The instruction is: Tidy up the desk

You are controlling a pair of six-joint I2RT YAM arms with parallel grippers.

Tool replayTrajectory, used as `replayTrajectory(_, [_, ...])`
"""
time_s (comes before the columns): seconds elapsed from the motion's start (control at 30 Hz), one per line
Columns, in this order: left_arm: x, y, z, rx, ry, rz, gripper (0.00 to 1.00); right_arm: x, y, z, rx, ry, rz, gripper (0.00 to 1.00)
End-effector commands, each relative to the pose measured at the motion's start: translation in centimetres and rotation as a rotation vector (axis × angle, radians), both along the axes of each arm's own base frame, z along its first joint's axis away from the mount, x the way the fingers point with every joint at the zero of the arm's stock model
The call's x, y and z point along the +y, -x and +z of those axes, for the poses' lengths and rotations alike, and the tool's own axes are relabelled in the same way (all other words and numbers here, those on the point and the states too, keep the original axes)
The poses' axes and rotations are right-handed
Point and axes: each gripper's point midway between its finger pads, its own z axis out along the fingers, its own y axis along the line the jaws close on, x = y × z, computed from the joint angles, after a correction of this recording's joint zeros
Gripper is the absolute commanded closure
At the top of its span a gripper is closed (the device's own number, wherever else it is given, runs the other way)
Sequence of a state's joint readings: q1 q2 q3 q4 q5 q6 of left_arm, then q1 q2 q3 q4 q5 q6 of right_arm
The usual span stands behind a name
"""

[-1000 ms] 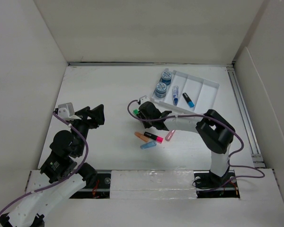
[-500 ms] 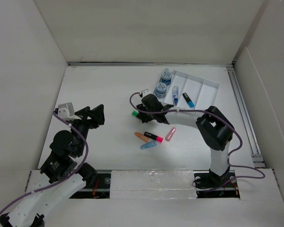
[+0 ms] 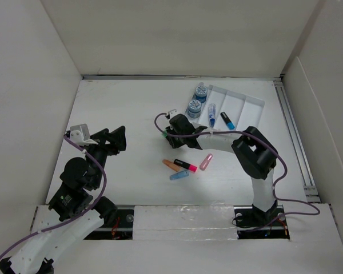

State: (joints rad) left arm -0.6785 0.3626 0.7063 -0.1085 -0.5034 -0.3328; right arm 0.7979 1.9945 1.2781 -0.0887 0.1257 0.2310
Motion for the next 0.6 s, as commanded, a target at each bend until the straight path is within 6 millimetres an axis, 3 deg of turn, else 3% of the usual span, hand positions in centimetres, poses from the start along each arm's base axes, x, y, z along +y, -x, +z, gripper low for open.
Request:
replayTrajectory(0.0, [-0.2,0.0,0.5,-0.024,0.009,-0.008,0.36,-0.2,0.3,1.2,-0.01,-0.043,-0.018,0.86])
replayTrajectory(0.2, [-0.1,-0.1,0.5,-0.022,0.008,-0.005,0.35,-1.8,-0.8,9.9,-0.097,-0.396,-0.074,0.89])
replayTrajectory(0.23, [-0.1,-0.1,0.5,-0.023,0.01,-0.007,0.35,-3.4,-2.2,11.2,-0.124,-0.452,-0.148,0.9])
replayTrajectory(0.3, [0.0,0.0,0.7,-0.029,0.014,-0.002,0.35,-6.8,-3.0,12.3,-0.166,-0.48,-0.263,0.9])
replayTrajectory(0.47, [0.0,0.1,0.7,-0.031,0.017,-0.005,0.35,-16.7,-5.5,12.3,-0.222,-0.522,-0.592,0.91])
replayTrajectory(0.57, [0.0,0.1,0.8,-0.035,0.018,-0.002,0.35,-21.4,-6.5,11.9,-0.255,-0.503,-0.73,0.89])
